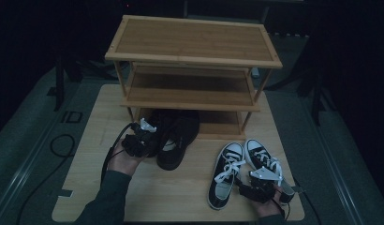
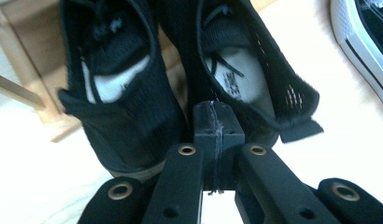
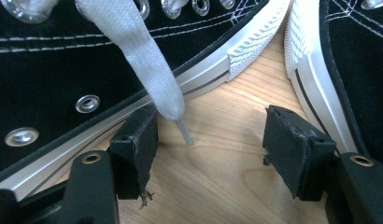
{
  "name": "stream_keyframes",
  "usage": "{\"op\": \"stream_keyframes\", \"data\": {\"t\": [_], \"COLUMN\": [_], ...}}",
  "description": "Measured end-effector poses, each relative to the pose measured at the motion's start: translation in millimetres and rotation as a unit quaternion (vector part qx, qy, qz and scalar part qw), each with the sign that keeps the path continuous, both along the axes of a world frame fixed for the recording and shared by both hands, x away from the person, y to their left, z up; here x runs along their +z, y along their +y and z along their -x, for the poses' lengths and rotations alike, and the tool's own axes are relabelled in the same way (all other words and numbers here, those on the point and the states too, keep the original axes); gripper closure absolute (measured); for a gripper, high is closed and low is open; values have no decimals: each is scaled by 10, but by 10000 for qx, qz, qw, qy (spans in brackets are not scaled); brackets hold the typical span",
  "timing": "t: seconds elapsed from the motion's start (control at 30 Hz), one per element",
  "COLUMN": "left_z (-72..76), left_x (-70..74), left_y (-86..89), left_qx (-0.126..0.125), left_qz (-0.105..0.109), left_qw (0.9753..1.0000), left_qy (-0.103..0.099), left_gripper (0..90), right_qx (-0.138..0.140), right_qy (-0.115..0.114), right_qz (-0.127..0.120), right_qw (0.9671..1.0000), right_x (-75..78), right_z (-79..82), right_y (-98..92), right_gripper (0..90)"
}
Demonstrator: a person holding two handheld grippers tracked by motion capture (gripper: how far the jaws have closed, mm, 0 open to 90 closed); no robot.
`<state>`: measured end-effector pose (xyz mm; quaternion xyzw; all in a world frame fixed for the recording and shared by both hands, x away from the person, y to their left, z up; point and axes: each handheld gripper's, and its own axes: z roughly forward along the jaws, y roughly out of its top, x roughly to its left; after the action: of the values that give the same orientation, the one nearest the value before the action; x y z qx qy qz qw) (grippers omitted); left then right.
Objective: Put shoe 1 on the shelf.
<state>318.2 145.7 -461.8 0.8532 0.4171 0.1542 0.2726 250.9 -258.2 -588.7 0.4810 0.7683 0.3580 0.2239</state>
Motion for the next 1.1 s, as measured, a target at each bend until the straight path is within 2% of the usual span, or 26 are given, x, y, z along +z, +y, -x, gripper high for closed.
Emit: {"op": "stream_keyframes", "data": {"t": [0.17,0.4,0.63,1.1], "left_z": [28,91,131,214], "left_x": [-98,-302,-489,-775], "left_y": [9,-11,-36,-68], "left_qx": [-83,-95,-146,-207], "left_qz": [-73,-69,-24,-142], "left_qw": [9999,9999,9995,9981], "left_qy": [49,102,285,567], "left_gripper": [900,900,900,900], "right_qx": [0,1,4,1], "right_qy": [0,-3,0,-1], "right_qz": [1,2,2,3], "right_qw": [10000,10000,10000,10000], "right_x": [0,0,0,0], "right_z": [0,0,0,1], "right_y": [0,0,-1,0], "right_gripper": [353,353,353,352]}}
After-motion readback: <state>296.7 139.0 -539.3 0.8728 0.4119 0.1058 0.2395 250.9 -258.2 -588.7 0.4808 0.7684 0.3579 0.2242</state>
